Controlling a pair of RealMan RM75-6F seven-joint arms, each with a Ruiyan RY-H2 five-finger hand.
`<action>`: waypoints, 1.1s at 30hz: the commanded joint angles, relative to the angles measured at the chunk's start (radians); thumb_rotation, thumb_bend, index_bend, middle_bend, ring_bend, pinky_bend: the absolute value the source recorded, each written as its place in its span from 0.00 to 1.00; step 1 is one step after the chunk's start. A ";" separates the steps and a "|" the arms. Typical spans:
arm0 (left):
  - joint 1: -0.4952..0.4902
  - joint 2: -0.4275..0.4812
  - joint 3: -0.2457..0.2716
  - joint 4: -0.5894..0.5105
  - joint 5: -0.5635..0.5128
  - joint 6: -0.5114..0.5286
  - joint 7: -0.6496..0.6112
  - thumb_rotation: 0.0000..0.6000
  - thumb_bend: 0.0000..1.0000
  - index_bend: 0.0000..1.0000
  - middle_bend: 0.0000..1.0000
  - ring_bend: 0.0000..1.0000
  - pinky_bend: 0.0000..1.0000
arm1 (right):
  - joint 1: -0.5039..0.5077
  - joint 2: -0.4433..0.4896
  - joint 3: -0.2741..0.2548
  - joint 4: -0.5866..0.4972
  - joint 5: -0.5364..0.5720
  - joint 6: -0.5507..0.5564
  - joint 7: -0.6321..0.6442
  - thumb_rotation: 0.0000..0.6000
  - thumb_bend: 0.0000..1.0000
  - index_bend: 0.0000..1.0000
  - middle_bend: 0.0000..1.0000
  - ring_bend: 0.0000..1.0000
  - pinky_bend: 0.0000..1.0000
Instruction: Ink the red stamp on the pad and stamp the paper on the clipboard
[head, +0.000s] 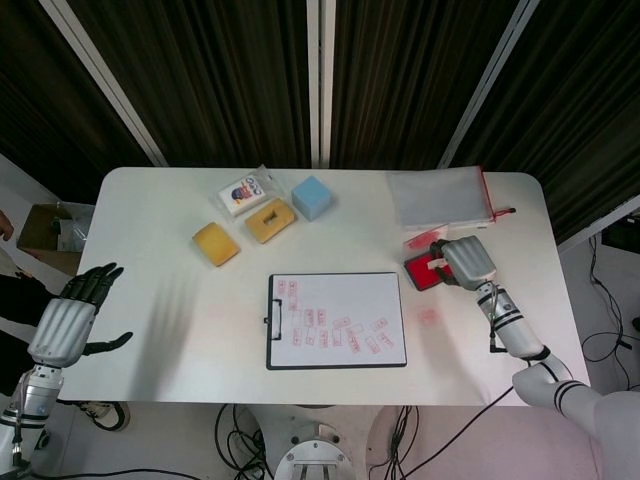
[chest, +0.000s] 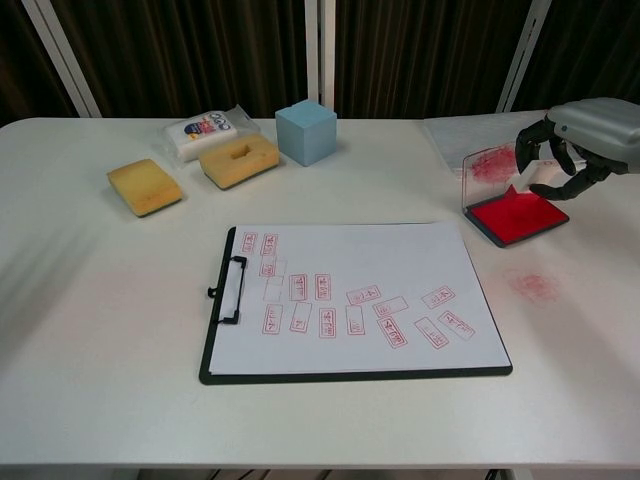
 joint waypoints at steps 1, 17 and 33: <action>0.001 0.001 -0.001 0.000 0.000 0.003 -0.002 0.82 0.12 0.08 0.07 0.10 0.19 | -0.001 0.075 -0.009 -0.153 -0.022 0.024 -0.055 1.00 0.39 0.76 0.64 0.66 0.82; 0.022 0.005 0.003 0.025 -0.002 0.030 -0.038 0.81 0.12 0.08 0.07 0.10 0.19 | -0.013 0.104 -0.052 -0.534 -0.049 0.026 -0.361 1.00 0.39 0.79 0.65 0.66 0.82; 0.034 -0.002 0.005 0.069 -0.005 0.039 -0.085 0.82 0.12 0.08 0.07 0.10 0.19 | -0.006 -0.034 -0.021 -0.491 0.025 -0.012 -0.512 1.00 0.39 0.79 0.66 0.67 0.82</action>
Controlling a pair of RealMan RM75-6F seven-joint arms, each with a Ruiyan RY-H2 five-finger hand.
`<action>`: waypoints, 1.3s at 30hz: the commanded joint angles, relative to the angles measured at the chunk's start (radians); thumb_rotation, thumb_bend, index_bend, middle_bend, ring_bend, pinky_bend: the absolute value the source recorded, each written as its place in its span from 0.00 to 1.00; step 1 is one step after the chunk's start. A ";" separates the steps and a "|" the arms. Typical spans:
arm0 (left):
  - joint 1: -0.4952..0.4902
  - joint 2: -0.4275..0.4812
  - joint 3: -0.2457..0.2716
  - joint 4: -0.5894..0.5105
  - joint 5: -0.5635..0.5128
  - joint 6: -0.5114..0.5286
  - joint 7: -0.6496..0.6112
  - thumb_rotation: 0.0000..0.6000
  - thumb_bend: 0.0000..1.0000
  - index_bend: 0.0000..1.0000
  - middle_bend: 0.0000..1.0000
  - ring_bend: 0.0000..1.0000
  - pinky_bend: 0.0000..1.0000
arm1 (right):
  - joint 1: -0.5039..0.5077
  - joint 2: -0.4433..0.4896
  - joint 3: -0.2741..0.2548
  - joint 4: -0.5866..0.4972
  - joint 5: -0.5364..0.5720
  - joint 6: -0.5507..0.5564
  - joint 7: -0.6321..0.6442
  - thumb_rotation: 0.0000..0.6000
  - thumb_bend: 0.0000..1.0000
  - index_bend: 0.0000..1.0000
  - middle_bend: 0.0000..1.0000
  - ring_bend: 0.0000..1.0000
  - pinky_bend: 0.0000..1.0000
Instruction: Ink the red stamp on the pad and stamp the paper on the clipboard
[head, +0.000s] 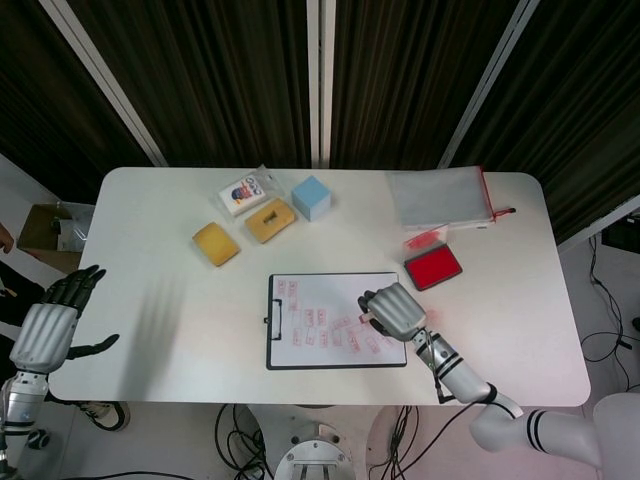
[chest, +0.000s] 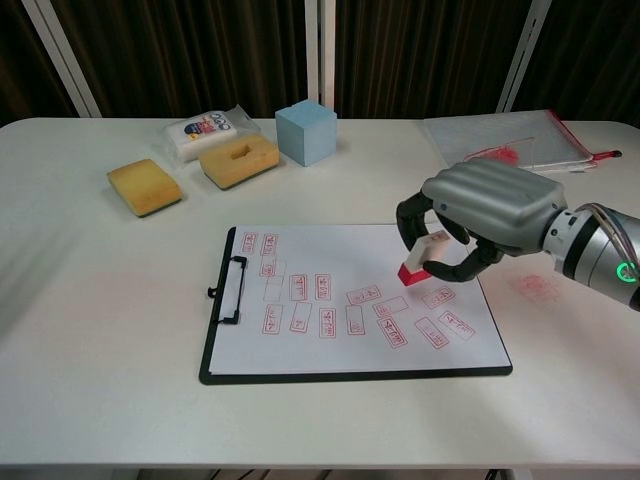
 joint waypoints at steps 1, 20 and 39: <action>0.001 -0.003 0.000 0.008 -0.001 0.000 -0.008 0.82 0.12 0.08 0.07 0.10 0.19 | 0.002 -0.020 0.007 0.022 0.012 -0.003 -0.020 1.00 0.39 0.80 0.66 0.67 0.82; 0.009 -0.009 0.002 0.041 -0.004 0.000 -0.038 0.82 0.12 0.08 0.07 0.10 0.19 | 0.004 -0.072 0.004 0.079 0.030 -0.019 -0.030 1.00 0.40 0.80 0.67 0.67 0.82; 0.008 -0.009 -0.003 0.047 -0.008 -0.004 -0.050 0.82 0.12 0.08 0.07 0.10 0.19 | 0.014 -0.089 0.007 0.101 0.044 -0.040 -0.041 1.00 0.40 0.84 0.68 0.67 0.82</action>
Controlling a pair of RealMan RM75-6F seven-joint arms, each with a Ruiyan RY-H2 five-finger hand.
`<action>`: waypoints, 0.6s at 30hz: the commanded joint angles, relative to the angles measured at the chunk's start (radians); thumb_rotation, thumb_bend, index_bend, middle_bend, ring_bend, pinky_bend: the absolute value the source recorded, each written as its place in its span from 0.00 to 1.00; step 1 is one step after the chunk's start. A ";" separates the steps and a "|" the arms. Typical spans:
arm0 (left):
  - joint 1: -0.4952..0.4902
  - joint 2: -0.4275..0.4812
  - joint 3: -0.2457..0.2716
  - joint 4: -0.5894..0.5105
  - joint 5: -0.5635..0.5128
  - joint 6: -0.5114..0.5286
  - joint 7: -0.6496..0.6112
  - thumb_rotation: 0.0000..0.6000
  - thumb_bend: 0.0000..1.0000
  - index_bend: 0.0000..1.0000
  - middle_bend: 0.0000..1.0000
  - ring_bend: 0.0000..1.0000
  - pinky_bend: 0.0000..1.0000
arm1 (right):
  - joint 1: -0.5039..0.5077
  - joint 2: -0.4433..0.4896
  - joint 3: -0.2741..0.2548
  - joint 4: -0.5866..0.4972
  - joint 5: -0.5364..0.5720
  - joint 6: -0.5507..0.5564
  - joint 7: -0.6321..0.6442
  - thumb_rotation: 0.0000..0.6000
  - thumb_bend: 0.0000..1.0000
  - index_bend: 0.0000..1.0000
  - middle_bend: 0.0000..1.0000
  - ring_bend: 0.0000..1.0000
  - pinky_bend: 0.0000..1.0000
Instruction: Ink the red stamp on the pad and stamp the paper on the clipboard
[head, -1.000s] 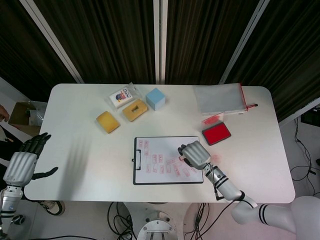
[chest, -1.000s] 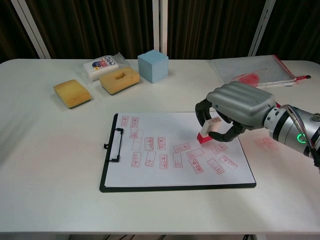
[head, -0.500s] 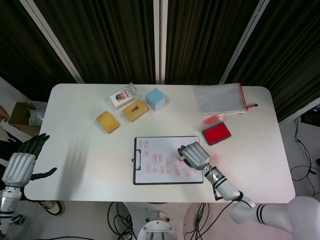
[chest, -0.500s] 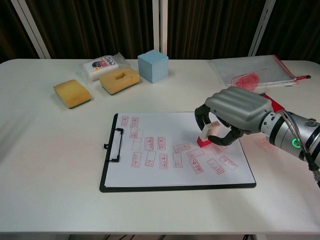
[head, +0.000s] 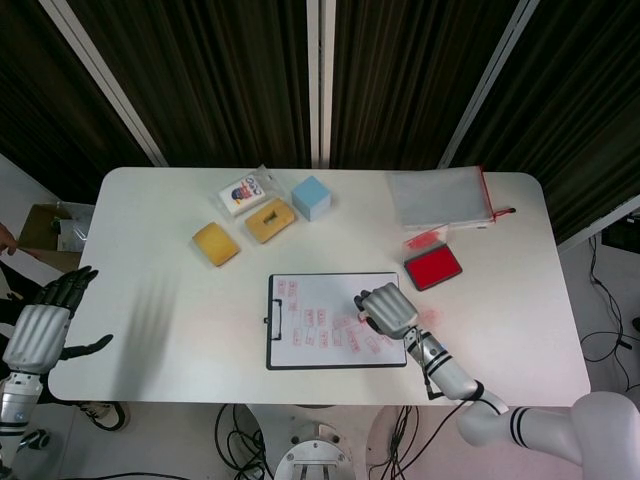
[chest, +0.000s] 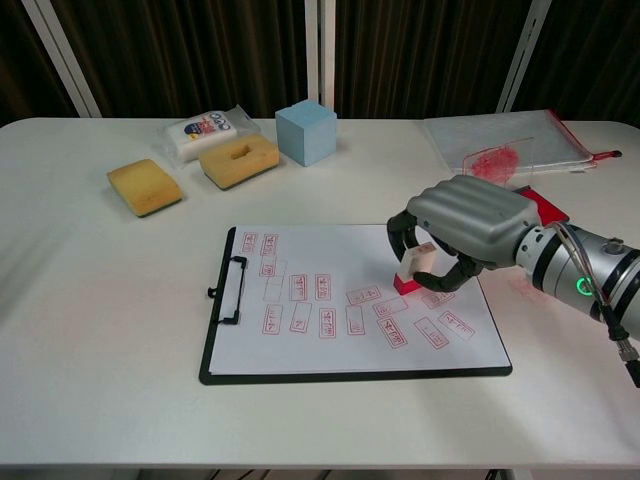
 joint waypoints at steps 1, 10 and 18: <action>-0.001 0.000 0.000 0.001 0.000 -0.003 -0.001 0.82 0.12 0.08 0.07 0.10 0.19 | 0.002 -0.002 0.000 0.002 0.000 -0.002 -0.002 1.00 0.40 0.84 0.68 0.67 0.82; -0.002 -0.003 -0.001 0.006 -0.002 -0.006 -0.006 0.82 0.12 0.08 0.07 0.10 0.19 | 0.004 -0.010 0.000 0.016 0.010 -0.012 -0.008 1.00 0.40 0.86 0.69 0.68 0.82; -0.002 -0.003 0.000 0.007 -0.003 -0.007 -0.006 0.82 0.12 0.08 0.07 0.10 0.19 | 0.002 -0.020 -0.003 0.034 0.009 -0.011 -0.002 1.00 0.40 0.87 0.70 0.68 0.82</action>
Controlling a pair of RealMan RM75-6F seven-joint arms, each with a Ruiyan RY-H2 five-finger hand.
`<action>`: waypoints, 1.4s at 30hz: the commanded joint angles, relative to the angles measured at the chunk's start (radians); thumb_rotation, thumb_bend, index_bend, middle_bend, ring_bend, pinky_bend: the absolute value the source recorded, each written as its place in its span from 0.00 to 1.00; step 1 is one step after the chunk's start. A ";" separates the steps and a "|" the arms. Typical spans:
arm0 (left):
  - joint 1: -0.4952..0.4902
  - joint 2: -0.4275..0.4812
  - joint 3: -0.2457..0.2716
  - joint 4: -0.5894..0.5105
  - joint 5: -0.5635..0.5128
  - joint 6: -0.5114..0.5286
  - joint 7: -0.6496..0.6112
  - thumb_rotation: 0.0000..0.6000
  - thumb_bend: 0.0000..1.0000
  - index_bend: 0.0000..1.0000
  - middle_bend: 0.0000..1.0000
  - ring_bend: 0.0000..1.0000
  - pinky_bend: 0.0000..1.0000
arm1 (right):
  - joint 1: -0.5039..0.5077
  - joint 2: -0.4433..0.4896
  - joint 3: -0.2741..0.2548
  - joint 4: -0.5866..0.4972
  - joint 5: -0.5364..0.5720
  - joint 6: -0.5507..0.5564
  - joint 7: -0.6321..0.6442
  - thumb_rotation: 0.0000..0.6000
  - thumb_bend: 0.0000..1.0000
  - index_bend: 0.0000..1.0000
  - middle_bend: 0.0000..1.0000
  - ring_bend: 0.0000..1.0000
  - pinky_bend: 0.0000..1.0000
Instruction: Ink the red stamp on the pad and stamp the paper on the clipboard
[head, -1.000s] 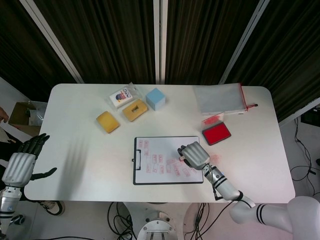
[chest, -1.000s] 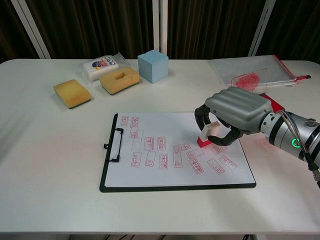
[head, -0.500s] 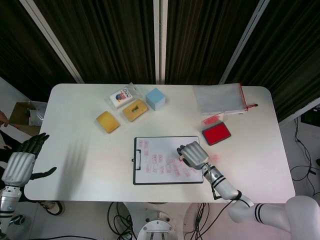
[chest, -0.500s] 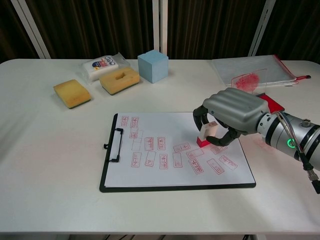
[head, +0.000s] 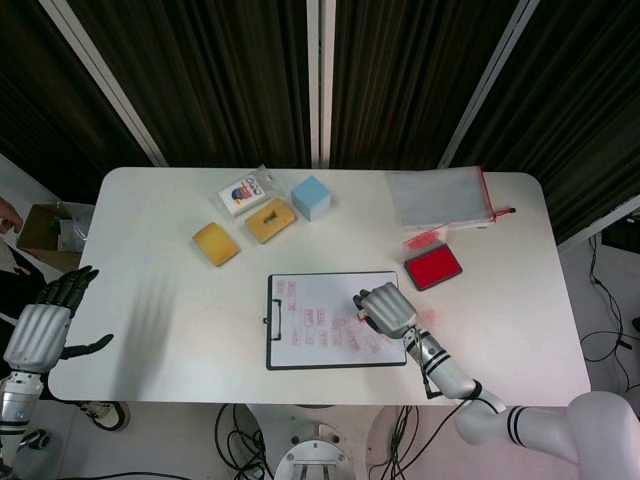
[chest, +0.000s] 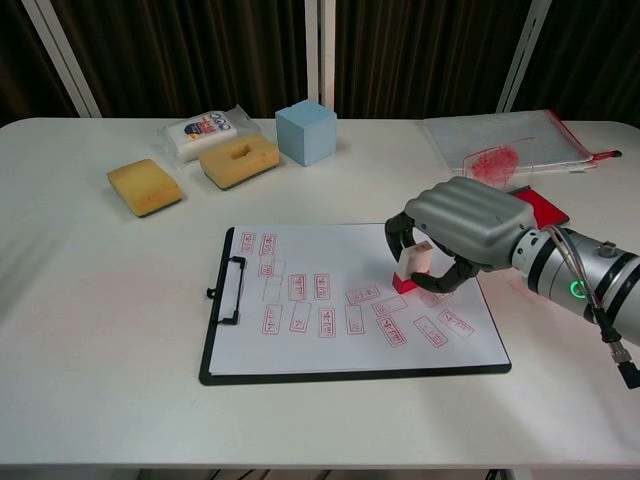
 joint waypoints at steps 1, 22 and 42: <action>0.000 0.000 0.000 0.000 0.000 0.000 -0.001 0.82 0.12 0.08 0.07 0.10 0.19 | 0.000 -0.003 -0.001 0.005 0.001 -0.002 0.001 1.00 0.41 0.87 0.70 0.68 0.82; 0.005 0.002 -0.002 0.004 0.000 0.008 -0.008 0.81 0.12 0.08 0.07 0.10 0.19 | -0.004 0.013 0.011 -0.023 -0.032 0.050 0.050 1.00 0.40 0.88 0.71 0.68 0.82; -0.001 0.008 0.003 -0.028 0.020 0.013 -0.001 0.81 0.12 0.08 0.07 0.10 0.19 | -0.127 0.248 -0.031 -0.161 -0.060 0.204 0.119 1.00 0.40 0.87 0.71 0.68 0.82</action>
